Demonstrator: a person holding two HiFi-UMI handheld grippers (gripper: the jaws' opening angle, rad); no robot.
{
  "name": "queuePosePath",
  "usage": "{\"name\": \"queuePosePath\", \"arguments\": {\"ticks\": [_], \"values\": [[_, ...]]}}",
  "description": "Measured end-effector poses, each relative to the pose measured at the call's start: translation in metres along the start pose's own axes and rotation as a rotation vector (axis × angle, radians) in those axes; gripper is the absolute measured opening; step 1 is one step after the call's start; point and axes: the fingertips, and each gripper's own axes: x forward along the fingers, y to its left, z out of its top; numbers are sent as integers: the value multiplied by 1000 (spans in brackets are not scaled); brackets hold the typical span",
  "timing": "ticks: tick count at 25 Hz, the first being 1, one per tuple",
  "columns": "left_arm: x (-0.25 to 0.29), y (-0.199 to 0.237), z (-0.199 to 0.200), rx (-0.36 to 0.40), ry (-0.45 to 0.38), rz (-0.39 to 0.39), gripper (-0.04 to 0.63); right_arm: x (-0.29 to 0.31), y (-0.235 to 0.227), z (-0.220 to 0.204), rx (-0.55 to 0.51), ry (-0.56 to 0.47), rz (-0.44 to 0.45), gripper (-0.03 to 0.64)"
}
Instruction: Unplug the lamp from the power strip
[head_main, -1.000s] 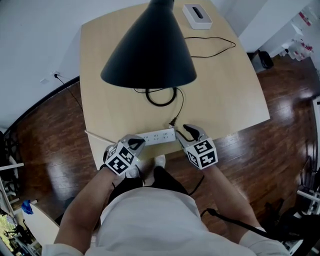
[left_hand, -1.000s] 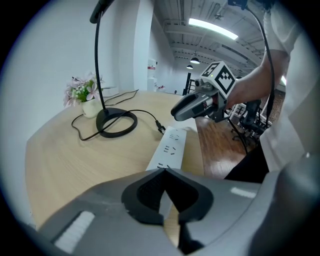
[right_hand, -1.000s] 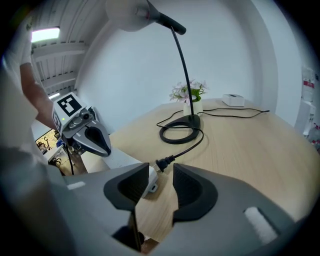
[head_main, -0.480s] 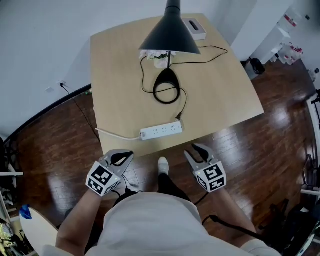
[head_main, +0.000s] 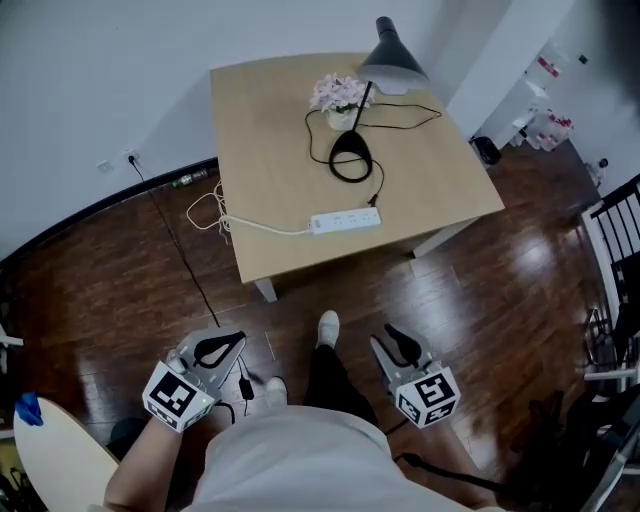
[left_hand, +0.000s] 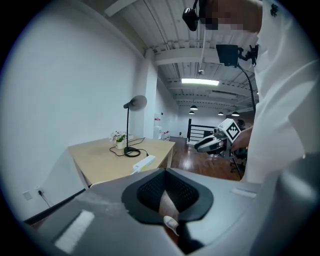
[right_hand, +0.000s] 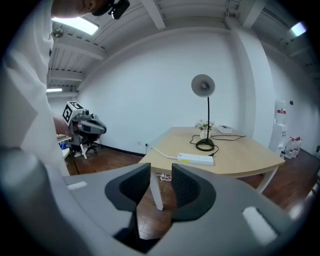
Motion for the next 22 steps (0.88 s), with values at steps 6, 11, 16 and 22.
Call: {"name": "queuePosePath", "arguments": {"ticks": [6, 11, 16, 22], "values": [[-62, -59, -1, -7, -58, -29, 6, -63, 81, -14, -3, 4, 38, 135], [-88, -102, -2, -18, -71, -18, 6, -112, 106, -18, -33, -23, 38, 137], [-103, -147, 7, 3, -118, 0, 6, -165, 129, -32, -50, -66, 62, 135], [-118, -197, 1, -6, -116, -26, 6, -215, 147, -68, -25, -56, 61, 137]]}}
